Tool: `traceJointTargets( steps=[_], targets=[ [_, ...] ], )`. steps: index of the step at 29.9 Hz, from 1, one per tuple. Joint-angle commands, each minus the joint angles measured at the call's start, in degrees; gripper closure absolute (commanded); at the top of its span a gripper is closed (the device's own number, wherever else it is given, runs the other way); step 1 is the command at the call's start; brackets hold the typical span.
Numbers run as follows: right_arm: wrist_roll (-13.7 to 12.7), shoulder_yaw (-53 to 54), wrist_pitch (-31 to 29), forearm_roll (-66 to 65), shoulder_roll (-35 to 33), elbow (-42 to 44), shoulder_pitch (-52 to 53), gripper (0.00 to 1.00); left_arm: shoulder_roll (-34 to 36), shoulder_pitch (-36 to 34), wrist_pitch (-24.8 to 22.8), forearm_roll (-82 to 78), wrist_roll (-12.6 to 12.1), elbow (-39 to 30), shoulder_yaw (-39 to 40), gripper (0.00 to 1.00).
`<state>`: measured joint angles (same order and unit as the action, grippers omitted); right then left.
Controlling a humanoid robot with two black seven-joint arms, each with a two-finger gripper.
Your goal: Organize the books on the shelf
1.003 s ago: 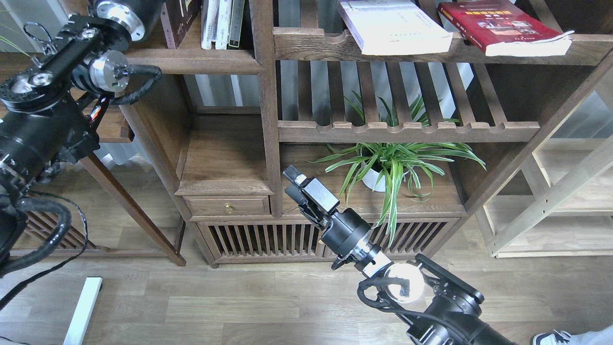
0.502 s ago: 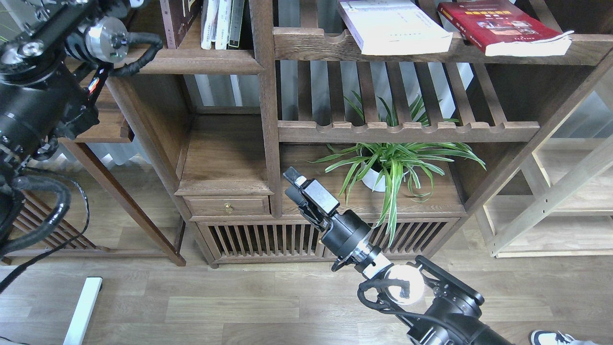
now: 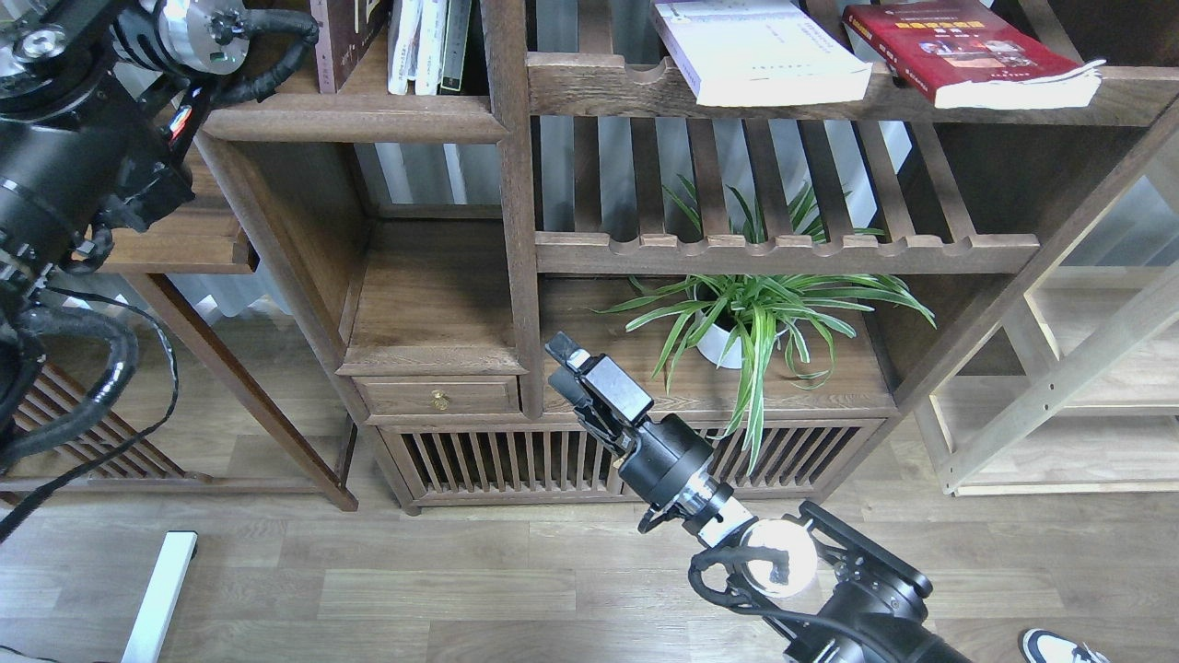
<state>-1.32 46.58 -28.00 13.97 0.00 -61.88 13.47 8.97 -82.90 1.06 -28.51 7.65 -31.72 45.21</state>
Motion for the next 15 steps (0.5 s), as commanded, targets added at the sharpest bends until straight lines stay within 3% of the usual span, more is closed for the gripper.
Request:
traceJointTargets(
  steps=[1, 10, 15],
  targets=[
    [0.0, 0.0, 0.0, -0.18, 0.0, 0.0, 0.06, 0.02, 0.17, -0.6, -0.09, 0.04, 0.09, 0.08, 0.23, 0.68],
    [0.09, 0.09, 0.0, -0.26, 0.0, 0.0, -0.03, 0.02, 0.61, -1.3, -0.18, 1.27, 0.35, 0.08, 1.02, 0.68],
    [0.0, 0.26, 0.0, -0.26, 0.0, 0.0, 0.06, 0.02, 1.92, -1.13, -0.7, 1.35, 0.53, -0.62, 0.93, 0.63]
  ],
)
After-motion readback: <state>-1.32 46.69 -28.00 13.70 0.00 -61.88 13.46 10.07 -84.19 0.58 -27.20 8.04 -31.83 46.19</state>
